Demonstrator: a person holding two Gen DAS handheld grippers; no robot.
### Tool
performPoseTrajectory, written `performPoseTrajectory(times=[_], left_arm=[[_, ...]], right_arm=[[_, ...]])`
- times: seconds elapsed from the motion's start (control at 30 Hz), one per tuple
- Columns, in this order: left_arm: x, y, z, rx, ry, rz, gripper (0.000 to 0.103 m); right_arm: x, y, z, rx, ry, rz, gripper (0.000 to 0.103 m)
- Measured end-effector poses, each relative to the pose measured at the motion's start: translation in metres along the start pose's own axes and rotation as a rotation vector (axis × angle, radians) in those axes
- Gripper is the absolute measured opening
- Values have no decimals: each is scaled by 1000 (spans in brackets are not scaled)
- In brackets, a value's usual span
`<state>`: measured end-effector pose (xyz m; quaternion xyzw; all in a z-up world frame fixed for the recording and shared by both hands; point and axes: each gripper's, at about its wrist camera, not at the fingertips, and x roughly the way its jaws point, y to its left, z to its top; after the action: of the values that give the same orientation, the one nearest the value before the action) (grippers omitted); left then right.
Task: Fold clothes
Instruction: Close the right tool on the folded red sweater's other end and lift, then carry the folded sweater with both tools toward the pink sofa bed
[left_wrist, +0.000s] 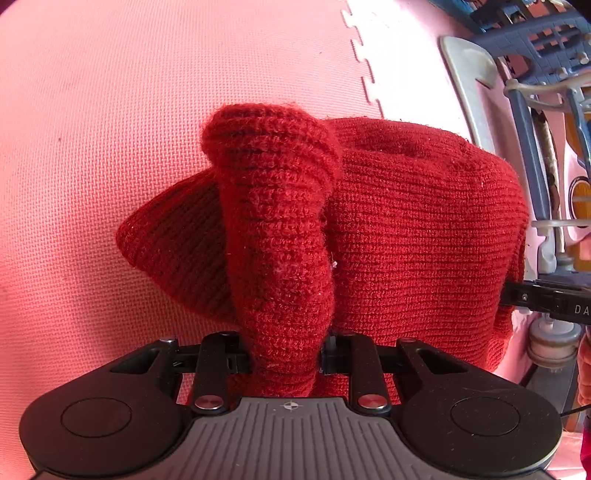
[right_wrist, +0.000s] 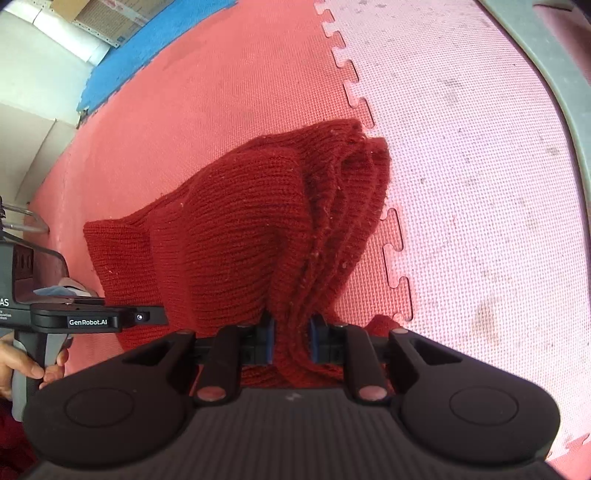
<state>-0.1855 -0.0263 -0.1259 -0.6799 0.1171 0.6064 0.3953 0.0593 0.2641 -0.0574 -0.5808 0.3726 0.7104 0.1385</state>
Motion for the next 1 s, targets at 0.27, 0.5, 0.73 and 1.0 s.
performPoseTrajectory(times=[0.27,0.5,0.73,1.0], left_arm=[[-103,-31,-7,158,-24,13,28],[-178,-56,8,311,-11,-17,28],[-240,-107,51,489,52,-104,28],[-272,-133,87,653,211,-188,27]], right_arm=[[-72,6,-22,50,-95,34,18],[-136,1,-24,130,-205,-9,18],[-167,3,-49,287,-306,-83,18],[-198,45,-68,524,-394,-183,18]])
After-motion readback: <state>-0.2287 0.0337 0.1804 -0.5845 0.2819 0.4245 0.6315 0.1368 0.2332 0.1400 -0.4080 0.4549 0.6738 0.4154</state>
